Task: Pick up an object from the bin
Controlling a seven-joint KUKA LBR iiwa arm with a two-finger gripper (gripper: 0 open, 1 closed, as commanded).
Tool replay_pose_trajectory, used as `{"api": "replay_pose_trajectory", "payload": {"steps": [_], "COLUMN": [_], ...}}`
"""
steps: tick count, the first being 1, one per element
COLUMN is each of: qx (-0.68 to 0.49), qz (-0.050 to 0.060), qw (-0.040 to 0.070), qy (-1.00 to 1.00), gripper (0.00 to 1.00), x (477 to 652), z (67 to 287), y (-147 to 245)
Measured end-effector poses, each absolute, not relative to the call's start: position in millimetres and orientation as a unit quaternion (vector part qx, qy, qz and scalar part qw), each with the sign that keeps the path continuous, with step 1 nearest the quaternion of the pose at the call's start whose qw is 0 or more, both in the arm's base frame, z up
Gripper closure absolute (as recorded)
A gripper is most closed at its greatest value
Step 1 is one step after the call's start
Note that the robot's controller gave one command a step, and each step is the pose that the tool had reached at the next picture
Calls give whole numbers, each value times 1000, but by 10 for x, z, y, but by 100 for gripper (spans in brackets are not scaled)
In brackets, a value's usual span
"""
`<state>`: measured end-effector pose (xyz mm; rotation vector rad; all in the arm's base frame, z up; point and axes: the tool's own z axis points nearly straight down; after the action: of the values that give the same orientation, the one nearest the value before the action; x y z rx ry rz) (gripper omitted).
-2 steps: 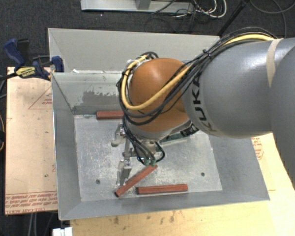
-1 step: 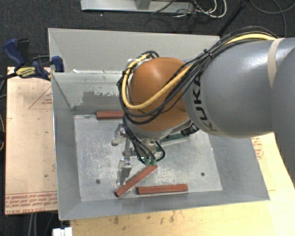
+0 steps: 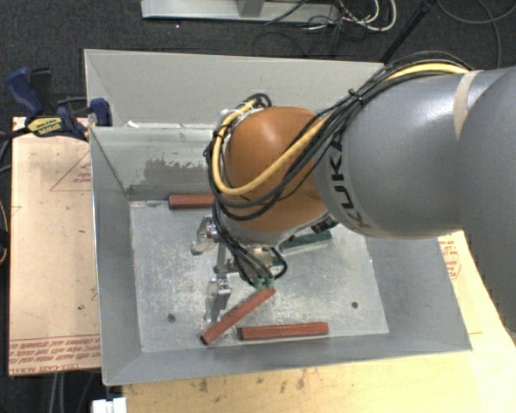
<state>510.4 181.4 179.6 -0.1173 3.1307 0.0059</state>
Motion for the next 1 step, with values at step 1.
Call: {"api": "replay_pose_trajectory", "payload": {"steps": [1], "qx": [-94], "qz": [1], "qw": [-1], "qy": [996], "gripper": [100], "x": [4988], "z": [927], "y": [1373]}}
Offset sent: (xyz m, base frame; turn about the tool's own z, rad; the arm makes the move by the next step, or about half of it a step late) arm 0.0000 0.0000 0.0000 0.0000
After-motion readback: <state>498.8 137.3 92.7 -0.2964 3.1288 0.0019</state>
